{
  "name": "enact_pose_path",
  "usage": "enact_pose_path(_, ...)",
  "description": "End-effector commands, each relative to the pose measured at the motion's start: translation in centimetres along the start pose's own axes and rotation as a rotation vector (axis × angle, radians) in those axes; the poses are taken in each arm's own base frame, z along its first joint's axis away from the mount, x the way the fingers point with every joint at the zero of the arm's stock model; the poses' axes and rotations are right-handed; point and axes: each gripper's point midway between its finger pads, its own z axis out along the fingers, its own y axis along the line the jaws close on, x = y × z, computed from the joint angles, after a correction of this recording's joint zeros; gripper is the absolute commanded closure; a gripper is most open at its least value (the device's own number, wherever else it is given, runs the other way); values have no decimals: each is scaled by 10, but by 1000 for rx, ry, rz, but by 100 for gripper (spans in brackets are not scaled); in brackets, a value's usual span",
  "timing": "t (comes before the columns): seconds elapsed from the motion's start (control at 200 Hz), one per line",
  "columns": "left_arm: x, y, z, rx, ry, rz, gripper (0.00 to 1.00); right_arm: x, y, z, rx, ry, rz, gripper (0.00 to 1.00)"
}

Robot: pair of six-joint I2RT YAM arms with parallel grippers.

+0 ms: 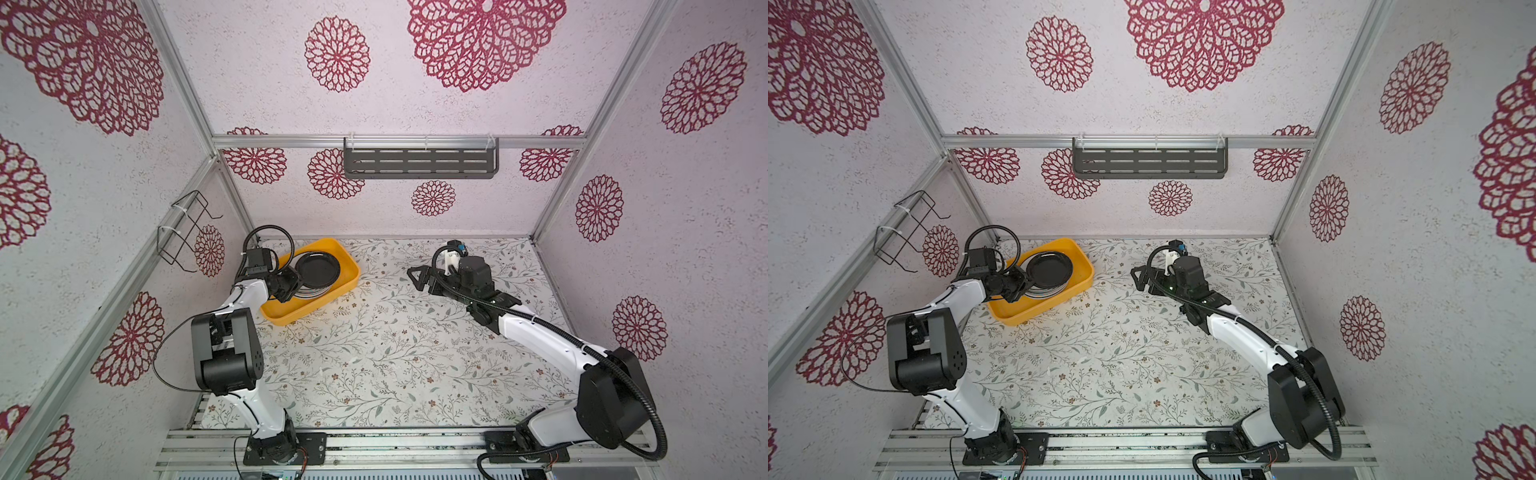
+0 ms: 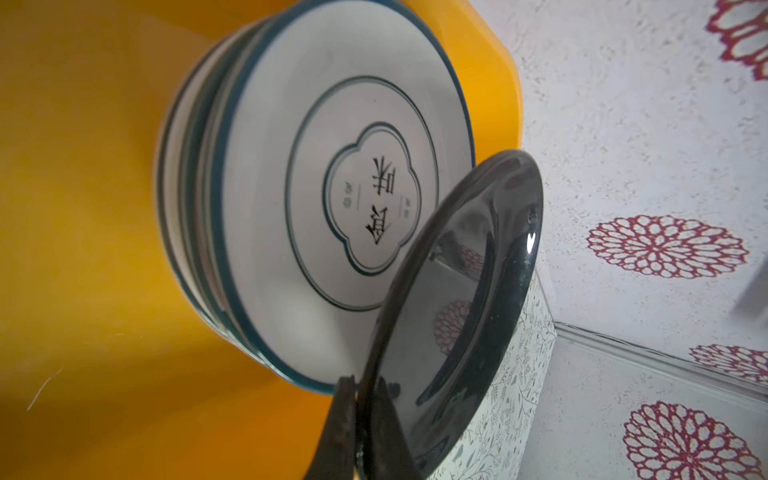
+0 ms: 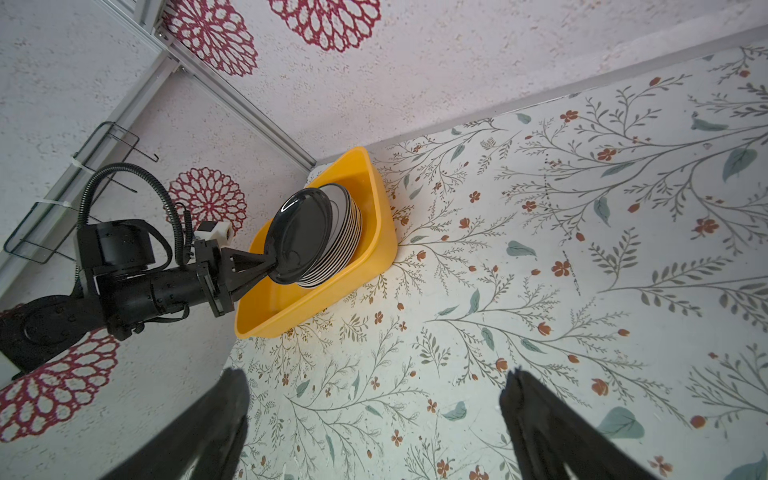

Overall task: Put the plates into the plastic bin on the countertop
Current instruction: 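Carry the black plate into the yellow bin with the left gripper, then lower the black plate onto the white plate stack and open the left gripper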

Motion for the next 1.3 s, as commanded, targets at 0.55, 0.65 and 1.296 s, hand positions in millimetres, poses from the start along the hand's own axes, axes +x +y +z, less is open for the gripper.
enact_pose_path(0.55,-35,13,25,-5,-28,-47,98,-19,3,17,2,-31,16,1)
enact_pose_path(0.65,-35,13,27,-5,-26,-50,96,-18,2,19,4,-26,17,1)
enact_pose_path(1.296,-37,18,6,-84,-74,-12,45,-15,-4,19,16,-23,14,1)
